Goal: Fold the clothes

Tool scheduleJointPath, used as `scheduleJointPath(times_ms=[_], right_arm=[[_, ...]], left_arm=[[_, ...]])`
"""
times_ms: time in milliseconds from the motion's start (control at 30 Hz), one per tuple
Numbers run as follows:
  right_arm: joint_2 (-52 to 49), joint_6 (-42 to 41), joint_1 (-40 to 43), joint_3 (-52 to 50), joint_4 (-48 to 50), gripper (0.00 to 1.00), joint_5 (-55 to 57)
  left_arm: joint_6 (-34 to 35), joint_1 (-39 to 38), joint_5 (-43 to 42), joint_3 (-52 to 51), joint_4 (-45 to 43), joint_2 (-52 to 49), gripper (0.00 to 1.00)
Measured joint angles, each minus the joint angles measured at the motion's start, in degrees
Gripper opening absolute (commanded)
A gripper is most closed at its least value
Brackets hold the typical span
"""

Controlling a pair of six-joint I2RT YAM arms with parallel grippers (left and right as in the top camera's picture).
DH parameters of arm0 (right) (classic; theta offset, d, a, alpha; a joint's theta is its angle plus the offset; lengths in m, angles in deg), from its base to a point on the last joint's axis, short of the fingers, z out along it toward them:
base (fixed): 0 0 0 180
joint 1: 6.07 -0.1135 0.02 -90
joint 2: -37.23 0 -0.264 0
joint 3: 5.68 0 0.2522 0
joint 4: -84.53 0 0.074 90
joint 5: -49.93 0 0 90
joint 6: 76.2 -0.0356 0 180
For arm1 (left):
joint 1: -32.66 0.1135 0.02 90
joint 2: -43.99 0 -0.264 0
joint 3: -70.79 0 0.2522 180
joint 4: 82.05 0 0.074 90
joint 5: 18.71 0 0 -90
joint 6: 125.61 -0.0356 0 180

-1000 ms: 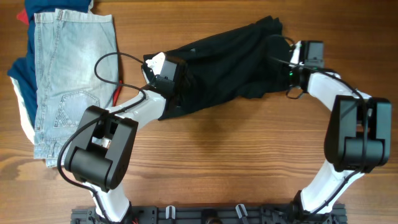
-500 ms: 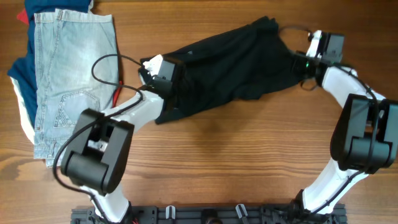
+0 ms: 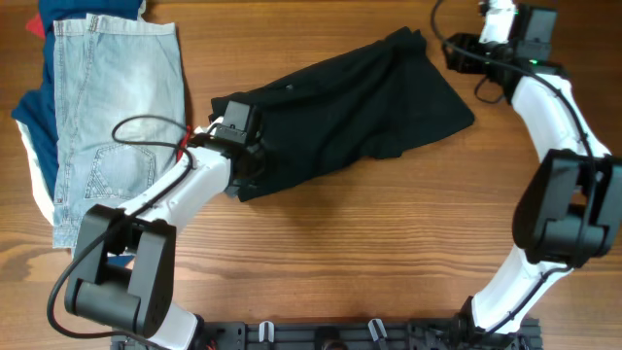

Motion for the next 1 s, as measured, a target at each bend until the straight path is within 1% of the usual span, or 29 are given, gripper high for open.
scheduleJointPath(times_ms=[133, 233, 267, 333, 367, 433, 467, 500, 567, 767, 833, 1000], right_arm=[[-4.0, 1.4, -3.6, 0.0, 0.3, 0.60, -0.8], [-6.7, 1.9, -5.3, 0.0, 0.5, 0.58, -0.9], [-7.9, 2.0, -5.8, 0.0, 0.5, 0.58, -0.9], [-9.4, 2.1, -6.3, 0.0, 0.5, 0.58, -0.9], [-9.7, 2.1, -6.4, 0.0, 0.5, 0.58, -0.9], [-11.0, 2.1, -6.4, 0.0, 0.0, 0.58, -0.9], [-11.2, 2.1, -6.4, 0.0, -0.3, 0.58, -0.8], [-11.3, 2.1, -6.4, 0.0, -0.5, 0.58, -0.4], [-11.3, 2.1, -6.4, 0.0, -0.6, 0.58, 0.0], [-11.3, 2.3, -6.4, 0.0, -1.1, 0.58, 1.5], [-11.3, 2.3, -6.4, 0.0, -1.0, 0.59, 1.8], [-11.3, 2.5, -6.4, 0.0, -1.0, 0.59, 2.2]], left_arm=[[3.4, 4.0, -0.5, -0.1, 1.5, 0.0, 0.80], [4.3, 6.4, -1.0, -0.1, 1.6, 0.0, 0.79], [4.6, 7.0, -1.0, -0.1, 1.4, 0.0, 0.81], [4.6, 7.3, -1.3, -0.1, 0.5, 0.0, 0.93], [4.2, 7.4, -1.4, -0.1, -0.5, 0.0, 0.97], [3.9, 7.3, -1.8, -0.1, -2.2, 0.0, 0.98], [3.4, 7.1, -1.9, -0.1, -2.7, -0.1, 0.97], [2.6, 7.0, -1.9, -0.1, -3.5, -0.2, 0.94], [0.3, 6.9, -1.9, -0.1, -4.4, -0.8, 0.93], [-9.7, 6.7, -0.7, 0.2, -5.6, -3.4, 0.92], [-13.4, 6.7, 0.3, 0.4, -7.9, -4.2, 0.90], [-20.6, 6.7, 2.0, 1.5, -13.2, -6.7, 0.80]])
